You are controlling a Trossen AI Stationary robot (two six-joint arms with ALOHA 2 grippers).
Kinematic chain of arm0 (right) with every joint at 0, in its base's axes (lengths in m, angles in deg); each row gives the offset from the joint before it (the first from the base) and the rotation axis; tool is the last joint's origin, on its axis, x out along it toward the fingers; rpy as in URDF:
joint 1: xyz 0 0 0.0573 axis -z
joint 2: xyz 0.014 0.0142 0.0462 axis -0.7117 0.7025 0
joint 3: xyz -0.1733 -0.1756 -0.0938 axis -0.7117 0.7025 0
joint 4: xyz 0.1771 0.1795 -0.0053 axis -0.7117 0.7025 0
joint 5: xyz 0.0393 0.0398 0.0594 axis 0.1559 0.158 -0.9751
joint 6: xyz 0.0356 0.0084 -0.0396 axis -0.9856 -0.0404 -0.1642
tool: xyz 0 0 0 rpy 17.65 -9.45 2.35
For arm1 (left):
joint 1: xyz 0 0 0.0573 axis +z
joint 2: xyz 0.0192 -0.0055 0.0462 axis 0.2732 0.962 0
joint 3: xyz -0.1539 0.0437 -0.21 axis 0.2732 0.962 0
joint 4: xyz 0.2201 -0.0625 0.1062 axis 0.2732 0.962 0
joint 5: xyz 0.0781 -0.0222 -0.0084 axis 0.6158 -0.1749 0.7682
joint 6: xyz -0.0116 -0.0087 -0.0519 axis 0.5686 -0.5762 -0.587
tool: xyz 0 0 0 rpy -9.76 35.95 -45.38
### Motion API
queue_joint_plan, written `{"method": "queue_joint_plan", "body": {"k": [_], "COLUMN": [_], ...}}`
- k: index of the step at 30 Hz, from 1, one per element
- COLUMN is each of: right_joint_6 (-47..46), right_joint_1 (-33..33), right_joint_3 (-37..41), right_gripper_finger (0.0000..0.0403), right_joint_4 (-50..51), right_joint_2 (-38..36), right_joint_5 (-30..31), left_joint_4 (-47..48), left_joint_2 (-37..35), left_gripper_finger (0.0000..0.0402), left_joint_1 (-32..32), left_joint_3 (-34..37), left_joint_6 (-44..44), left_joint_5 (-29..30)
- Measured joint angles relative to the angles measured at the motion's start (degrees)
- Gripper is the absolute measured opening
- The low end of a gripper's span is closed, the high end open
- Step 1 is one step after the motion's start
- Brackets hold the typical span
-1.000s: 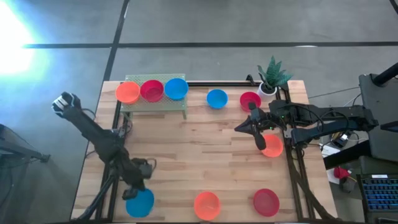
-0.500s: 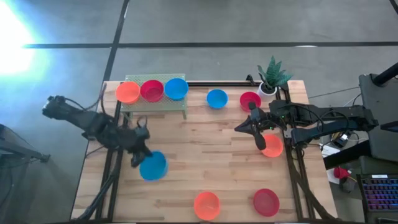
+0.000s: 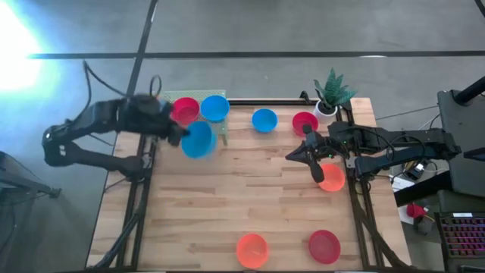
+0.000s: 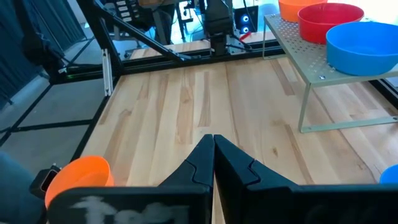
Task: Pick & Place Mini bowls
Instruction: Stack the bottom blue bowl on top of the other blue bowl on the shelf
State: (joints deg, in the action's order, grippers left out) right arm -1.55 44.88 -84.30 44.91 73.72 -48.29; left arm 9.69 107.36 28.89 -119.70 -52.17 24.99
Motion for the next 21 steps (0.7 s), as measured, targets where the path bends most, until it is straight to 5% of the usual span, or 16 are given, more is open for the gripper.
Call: {"method": "queue_joint_plan", "body": {"k": [10,15,21], "right_joint_6": [0.0,0.1,0.0], "right_joint_1": [0.0,0.0,0.0], "right_joint_3": [0.0,0.0,0.0], "right_gripper_finger": [0.0008,0.0008,0.0008], "right_joint_4": [-0.3,-0.4,-0.7], "right_joint_2": [0.0,0.0,0.0], "right_joint_5": [3.4,3.7,4.7], "left_joint_4": [2.2,2.2,2.1], "left_joint_2": [12.7,20.3,27.6], "left_gripper_finger": [0.0,0.0,0.0], "left_joint_1": [18.6,24.5,29.7], "left_joint_3": [-8.2,-10.5,-12.2], "left_joint_6": [17.0,24.9,28.7], "left_joint_5": [-6.0,-13.7,-14.3]}}
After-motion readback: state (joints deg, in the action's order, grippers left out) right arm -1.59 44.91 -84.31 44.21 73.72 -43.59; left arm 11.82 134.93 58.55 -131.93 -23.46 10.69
